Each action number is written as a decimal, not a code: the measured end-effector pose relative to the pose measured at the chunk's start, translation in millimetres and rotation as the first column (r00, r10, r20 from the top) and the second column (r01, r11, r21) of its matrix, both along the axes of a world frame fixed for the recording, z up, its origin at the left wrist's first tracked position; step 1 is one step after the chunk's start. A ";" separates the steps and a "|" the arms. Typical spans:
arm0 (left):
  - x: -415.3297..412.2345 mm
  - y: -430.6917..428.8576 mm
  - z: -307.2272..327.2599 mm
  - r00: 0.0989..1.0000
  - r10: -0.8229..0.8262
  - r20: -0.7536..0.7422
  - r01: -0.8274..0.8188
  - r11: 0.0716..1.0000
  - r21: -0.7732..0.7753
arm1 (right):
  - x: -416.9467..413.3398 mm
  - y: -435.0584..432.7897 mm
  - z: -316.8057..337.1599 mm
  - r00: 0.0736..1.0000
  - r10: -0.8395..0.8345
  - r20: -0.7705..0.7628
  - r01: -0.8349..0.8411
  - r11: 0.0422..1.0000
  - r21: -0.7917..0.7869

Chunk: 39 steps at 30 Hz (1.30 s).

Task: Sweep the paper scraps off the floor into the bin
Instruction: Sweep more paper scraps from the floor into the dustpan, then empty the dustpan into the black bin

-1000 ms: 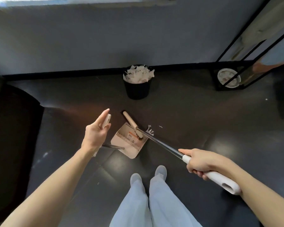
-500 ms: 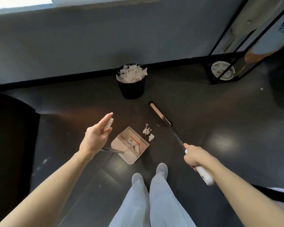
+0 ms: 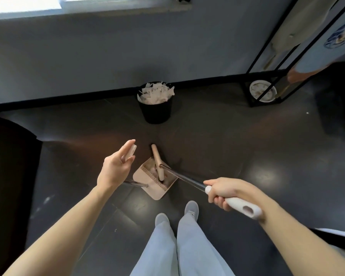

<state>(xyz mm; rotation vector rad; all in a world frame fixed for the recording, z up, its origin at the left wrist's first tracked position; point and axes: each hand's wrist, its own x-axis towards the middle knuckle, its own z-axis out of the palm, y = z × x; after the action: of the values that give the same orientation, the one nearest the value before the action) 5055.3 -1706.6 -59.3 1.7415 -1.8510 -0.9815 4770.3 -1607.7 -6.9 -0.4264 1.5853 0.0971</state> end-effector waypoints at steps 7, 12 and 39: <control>13.3 18.8 7.5 0.995 0.037 -0.091 -0.043 0.997 -0.070 | 0.0 8.3 62.2 0.993 0.091 -0.068 -0.099 0.989 -0.114; 23.9 28.0 42.8 0.985 0.036 -0.171 -0.066 0.983 -0.170 | 7.5 -1.1 90.9 0.991 0.051 -0.122 -0.077 0.972 -0.222; 63.9 -42.2 210.2 0.966 0.079 -0.245 -0.203 0.817 -0.539 | -22.1 -59.2 146.7 0.977 -0.210 0.034 0.191 0.796 -0.574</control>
<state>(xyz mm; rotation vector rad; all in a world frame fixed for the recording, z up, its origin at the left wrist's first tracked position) 5119.3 -1748.8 150.9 1.3291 -1.6236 -0.4647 4748.2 -1666.9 139.8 -0.7227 1.6664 -0.5624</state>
